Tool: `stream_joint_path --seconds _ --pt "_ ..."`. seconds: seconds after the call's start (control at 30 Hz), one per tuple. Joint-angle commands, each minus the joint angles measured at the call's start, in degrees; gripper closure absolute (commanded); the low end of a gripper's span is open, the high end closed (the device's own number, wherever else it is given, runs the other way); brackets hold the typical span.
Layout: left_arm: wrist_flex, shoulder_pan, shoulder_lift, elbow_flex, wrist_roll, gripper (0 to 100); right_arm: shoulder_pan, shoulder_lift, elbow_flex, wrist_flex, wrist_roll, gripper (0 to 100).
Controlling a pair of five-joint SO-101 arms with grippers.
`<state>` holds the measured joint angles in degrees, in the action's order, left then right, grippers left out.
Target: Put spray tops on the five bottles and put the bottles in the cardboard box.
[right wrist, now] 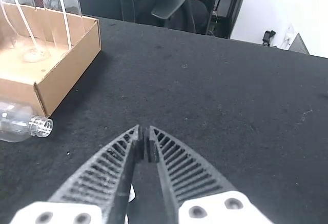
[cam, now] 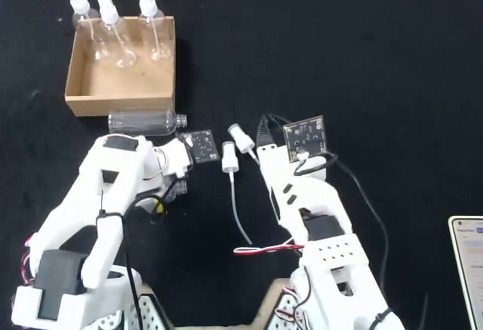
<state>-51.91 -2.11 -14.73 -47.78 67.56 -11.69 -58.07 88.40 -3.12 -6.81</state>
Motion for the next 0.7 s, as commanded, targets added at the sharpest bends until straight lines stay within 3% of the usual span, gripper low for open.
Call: stream_joint_path --seconds 0.0,0.13,0.37,0.67 --pt "0.1 -0.6 -2.5 -1.2 -0.1 84 0.9 0.6 -2.0 -1.6 -0.4 98.4" --pt "-2.4 -2.4 -2.8 -1.0 -1.7 96 0.9 0.6 -2.0 -1.6 -0.4 98.4" --pt "-12.8 -1.9 -2.8 8.1 -6.2 91 0.9 0.6 -2.0 -1.6 -0.4 98.4" --pt "-14.8 6.5 -2.9 9.8 -7.6 97 0.9 0.6 -1.7 -1.6 -0.2 98.4"
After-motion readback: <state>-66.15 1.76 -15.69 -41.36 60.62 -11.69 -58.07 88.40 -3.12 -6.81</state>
